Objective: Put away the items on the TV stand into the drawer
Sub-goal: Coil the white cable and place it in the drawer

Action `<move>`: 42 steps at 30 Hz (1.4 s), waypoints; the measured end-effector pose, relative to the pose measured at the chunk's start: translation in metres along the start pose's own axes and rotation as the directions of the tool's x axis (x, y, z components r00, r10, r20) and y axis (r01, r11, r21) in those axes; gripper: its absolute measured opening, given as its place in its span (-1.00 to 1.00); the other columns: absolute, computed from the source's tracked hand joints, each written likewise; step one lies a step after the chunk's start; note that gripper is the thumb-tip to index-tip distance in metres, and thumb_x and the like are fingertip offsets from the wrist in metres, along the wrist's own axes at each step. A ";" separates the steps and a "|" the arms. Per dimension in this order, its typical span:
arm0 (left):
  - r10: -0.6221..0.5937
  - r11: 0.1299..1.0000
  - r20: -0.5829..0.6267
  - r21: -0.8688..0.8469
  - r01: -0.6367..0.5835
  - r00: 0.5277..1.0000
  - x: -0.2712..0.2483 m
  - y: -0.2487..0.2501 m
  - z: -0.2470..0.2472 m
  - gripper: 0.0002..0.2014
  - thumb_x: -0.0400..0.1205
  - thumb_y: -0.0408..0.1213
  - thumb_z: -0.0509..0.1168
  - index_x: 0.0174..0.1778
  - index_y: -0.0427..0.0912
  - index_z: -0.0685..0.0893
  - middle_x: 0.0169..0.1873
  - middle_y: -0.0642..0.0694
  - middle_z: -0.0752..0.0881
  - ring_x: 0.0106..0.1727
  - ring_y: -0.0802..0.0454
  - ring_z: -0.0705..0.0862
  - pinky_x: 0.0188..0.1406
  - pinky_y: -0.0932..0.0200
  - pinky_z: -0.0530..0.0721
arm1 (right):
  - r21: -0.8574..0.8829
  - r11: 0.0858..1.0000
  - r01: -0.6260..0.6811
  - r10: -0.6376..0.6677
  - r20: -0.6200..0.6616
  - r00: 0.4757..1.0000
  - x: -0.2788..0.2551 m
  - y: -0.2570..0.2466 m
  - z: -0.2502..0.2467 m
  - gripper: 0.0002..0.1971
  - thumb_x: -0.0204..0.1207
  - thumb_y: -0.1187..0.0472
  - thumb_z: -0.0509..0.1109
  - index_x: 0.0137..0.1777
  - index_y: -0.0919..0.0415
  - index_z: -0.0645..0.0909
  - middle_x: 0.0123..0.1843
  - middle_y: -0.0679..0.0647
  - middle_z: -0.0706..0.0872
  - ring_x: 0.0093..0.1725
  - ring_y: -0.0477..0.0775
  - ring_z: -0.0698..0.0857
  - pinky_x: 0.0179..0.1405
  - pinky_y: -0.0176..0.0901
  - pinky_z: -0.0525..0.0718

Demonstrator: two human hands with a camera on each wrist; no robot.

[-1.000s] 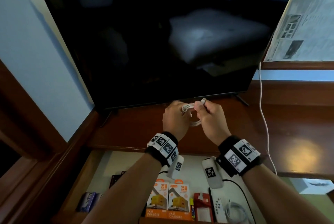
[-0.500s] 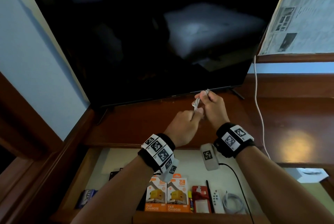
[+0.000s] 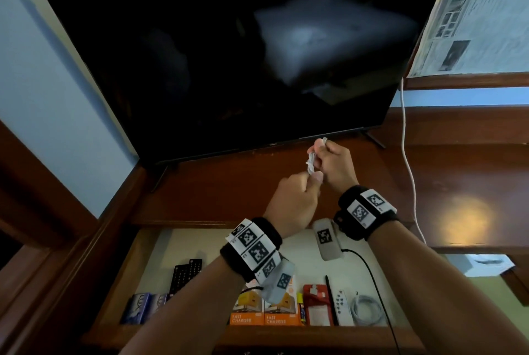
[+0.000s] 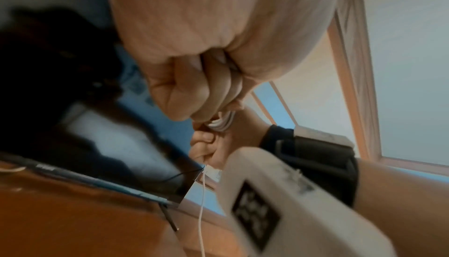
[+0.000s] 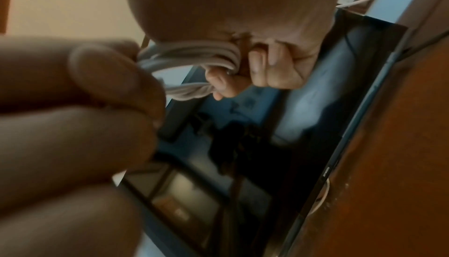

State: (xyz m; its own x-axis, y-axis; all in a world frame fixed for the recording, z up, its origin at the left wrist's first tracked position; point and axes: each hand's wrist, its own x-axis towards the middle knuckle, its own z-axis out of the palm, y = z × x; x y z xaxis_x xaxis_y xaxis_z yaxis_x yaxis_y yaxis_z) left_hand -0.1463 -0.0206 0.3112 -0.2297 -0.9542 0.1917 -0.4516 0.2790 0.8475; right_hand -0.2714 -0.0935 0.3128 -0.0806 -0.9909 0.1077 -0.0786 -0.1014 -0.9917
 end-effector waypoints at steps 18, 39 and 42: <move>-0.005 0.798 0.267 0.582 -0.157 0.964 0.004 -0.089 0.023 -0.76 0.88 -0.02 0.00 0.12 -0.02 0.51 -0.37 -0.02 0.61 -0.41 -0.05 0.61 -0.40 -0.02 0.53 | -0.370 0.923 0.109 0.095 0.490 0.866 -0.029 0.028 -0.086 -0.78 0.73 0.21 0.36 0.29 0.14 0.74 -0.05 0.02 0.89 -0.22 -0.24 0.73 -0.14 -0.41 0.57; -0.327 0.617 0.110 0.777 0.124 0.939 0.067 -0.195 0.159 -0.30 0.82 0.16 -0.12 0.84 -0.09 -0.07 0.81 -0.33 -0.11 0.82 -0.33 -0.13 0.76 -0.36 -0.07 | -0.961 0.125 0.245 0.645 0.267 0.716 -0.073 0.239 -0.162 -0.70 0.62 0.44 0.27 0.31 0.28 0.63 0.20 0.26 0.71 0.19 0.34 0.76 0.10 0.01 0.72; -0.340 0.572 0.086 0.810 0.133 0.937 0.066 -0.214 0.163 -0.27 0.81 0.22 -0.22 0.83 -0.11 -0.12 0.80 -0.35 -0.12 0.81 -0.34 -0.14 0.75 -0.37 -0.13 | -0.940 0.128 0.315 0.693 0.312 0.649 -0.072 0.251 -0.164 -0.71 0.67 0.43 0.22 0.33 0.33 0.61 0.22 0.28 0.70 0.20 0.35 0.77 0.12 0.03 0.72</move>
State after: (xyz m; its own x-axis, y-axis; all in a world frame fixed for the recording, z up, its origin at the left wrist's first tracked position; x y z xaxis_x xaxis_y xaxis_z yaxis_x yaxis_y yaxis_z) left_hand -0.2052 -0.1257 0.0619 -0.1357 -0.9792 -0.1507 -0.9867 0.1200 0.1093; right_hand -0.4482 -0.0335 0.0675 0.2034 -0.7414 -0.6395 -0.9699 -0.2421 -0.0278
